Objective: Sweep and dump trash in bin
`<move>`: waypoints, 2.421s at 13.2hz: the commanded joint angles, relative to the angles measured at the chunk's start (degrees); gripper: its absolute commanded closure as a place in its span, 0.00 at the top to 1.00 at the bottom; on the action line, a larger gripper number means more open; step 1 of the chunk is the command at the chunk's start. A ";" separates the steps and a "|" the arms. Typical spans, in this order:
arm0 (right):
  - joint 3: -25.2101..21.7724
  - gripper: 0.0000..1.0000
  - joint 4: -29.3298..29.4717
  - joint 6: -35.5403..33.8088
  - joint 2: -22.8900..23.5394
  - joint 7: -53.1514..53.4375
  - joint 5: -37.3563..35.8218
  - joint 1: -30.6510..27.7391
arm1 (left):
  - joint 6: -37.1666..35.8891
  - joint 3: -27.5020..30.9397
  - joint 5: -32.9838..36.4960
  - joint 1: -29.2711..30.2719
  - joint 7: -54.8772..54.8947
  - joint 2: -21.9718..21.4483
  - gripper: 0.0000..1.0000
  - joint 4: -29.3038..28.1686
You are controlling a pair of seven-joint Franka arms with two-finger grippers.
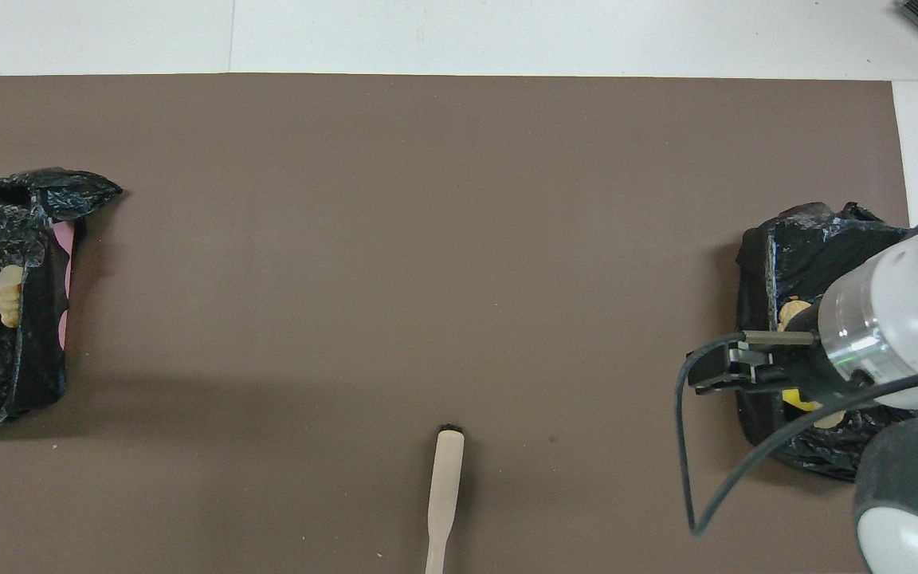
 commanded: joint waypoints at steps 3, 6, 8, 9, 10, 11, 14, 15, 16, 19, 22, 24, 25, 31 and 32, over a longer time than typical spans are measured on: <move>0.84 1.00 5.74 0.74 1.61 -6.87 -3.34 -7.58 | -0.72 -0.18 -15.18 2.41 0.89 -0.26 0.00 0.75; -0.38 1.00 9.06 0.67 1.44 -6.96 -3.43 -8.29 | -2.20 -0.18 -28.00 3.20 -3.12 -0.26 0.00 0.57; -1.09 1.00 11.87 -2.15 3.10 -7.05 -3.61 -8.29 | -5.18 -0.36 -30.85 2.68 -8.49 -0.61 0.00 0.13; -1.09 1.00 14.07 -2.85 4.41 -7.66 -3.69 -8.21 | -7.20 -0.45 -33.47 2.24 -12.25 -0.87 0.00 -0.04; -1.01 1.00 15.92 -3.38 5.90 -9.15 -4.65 -8.12 | -9.31 -0.80 -35.41 2.07 -15.08 -1.14 0.00 -0.22; -0.74 1.00 16.98 -3.65 6.62 -11.16 -6.14 -8.12 | -11.50 -1.41 -36.91 1.89 -17.54 -1.31 0.00 -0.48; -1.18 1.00 17.52 -5.23 7.14 -14.08 -6.42 -8.29 | -17.57 -4.22 -42.44 1.63 -26.49 -1.84 0.00 -0.66; -1.44 1.00 18.13 -5.32 7.58 -14.17 -6.33 -8.29 | -19.33 -5.62 -44.02 1.28 -29.49 -1.84 0.00 -0.75; -1.44 1.00 18.05 -4.97 7.33 -14.26 -6.16 -8.12 | -20.13 -6.76 -45.26 1.10 -32.56 -1.84 0.00 -1.36; -1.36 1.00 16.47 -3.83 5.40 -14.08 -5.28 -7.77 | -20.40 -12.99 -49.48 1.10 -42.84 -2.72 0.00 -3.99; -1.44 1.00 16.46 -3.91 4.95 -14.00 -5.54 -7.85 | -20.49 -20.29 -55.01 1.10 -55.84 -2.81 0.00 -4.97; -1.44 1.00 16.46 -3.91 4.52 -14.00 -5.63 -7.85 | -20.84 -25.73 -59.40 1.10 -63.49 -2.89 0.00 -4.97; -1.44 1.00 16.46 -3.91 4.25 -14.08 -5.63 -7.85 | -20.93 -28.54 -61.42 1.18 -68.06 -2.98 0.00 -4.88; -1.44 1.00 16.46 -4.09 3.81 -14.08 -5.63 -7.85 | -9.45 -41.92 -70.58 -0.30 -95.13 3.06 0.00 -5.23; -1.44 1.00 16.46 -4.09 3.72 -14.08 -5.63 -7.85 | -6.46 -42.72 -70.58 -1.18 -98.13 5.08 0.00 -5.23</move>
